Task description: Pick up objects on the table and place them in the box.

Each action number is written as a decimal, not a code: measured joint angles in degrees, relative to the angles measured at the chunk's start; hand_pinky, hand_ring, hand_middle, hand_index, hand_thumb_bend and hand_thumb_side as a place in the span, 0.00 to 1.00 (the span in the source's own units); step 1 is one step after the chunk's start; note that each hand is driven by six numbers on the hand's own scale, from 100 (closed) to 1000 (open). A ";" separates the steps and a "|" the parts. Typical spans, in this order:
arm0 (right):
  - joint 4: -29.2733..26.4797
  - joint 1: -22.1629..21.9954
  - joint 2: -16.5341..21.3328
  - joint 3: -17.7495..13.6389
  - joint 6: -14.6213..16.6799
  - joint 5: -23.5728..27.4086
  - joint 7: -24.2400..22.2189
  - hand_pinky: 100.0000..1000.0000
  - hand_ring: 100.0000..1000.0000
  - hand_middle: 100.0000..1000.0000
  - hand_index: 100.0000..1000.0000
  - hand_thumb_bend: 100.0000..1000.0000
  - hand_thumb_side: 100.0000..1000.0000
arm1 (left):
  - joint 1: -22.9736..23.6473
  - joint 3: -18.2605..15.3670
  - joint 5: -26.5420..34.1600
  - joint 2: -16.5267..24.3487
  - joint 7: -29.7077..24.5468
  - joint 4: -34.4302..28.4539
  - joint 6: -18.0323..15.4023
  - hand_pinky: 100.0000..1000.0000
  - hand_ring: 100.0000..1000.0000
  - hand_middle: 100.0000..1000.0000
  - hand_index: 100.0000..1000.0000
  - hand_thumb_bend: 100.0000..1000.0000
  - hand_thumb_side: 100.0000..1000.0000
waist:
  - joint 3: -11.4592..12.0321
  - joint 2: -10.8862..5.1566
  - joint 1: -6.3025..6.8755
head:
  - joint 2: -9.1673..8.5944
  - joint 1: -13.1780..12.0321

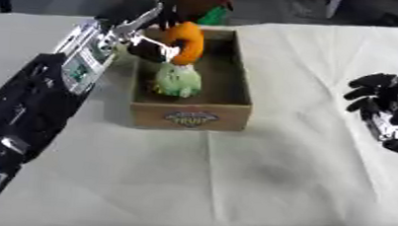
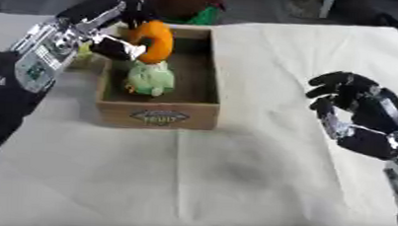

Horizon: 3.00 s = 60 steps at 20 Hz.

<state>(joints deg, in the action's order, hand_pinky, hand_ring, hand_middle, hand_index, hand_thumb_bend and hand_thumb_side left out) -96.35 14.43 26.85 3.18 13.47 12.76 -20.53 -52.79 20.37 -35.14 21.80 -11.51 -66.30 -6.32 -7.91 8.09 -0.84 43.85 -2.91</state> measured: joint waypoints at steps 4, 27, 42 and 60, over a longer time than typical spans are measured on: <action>0.01 -0.01 0.00 -0.01 0.00 0.00 0.00 0.57 0.67 0.68 0.73 0.00 0.06 | 0.82 -0.91 3.25 2.20 -0.07 -2.07 1.11 0.66 0.57 0.59 0.75 0.35 0.17 | 0.40 0.00 0.03 | 0.00 0.16; 0.32 -0.30 -0.35 -0.03 0.00 0.00 -0.25 0.57 0.67 0.68 0.73 0.00 0.06 | 1.85 -10.58 -20.95 7.79 -0.67 15.82 4.00 0.74 0.69 0.71 0.80 0.37 0.17 | -0.60 0.29 0.02 | 0.00 0.47; 0.33 0.01 -0.52 -0.02 0.05 -0.07 -0.67 0.57 0.67 0.68 0.73 0.00 0.06 | 1.78 -12.83 -24.66 6.38 7.38 21.83 5.66 0.73 0.67 0.69 0.79 0.34 0.17 | -2.25 1.59 0.37 | 0.00 -2.63; 0.68 0.21 -0.94 -0.13 0.05 -0.22 -0.96 0.57 0.67 0.68 0.73 0.00 0.06 | 1.44 -14.56 -28.07 5.45 18.57 20.12 9.80 0.54 0.33 0.29 0.45 0.03 0.08 | -3.01 2.17 0.63 | -0.01 -3.06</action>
<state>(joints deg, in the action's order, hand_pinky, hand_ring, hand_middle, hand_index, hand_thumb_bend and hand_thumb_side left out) -95.67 14.64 25.91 3.05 13.52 12.53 -21.49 -51.35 5.81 -63.21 27.25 7.06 -46.19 3.48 -10.92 10.26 -0.21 43.85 -5.97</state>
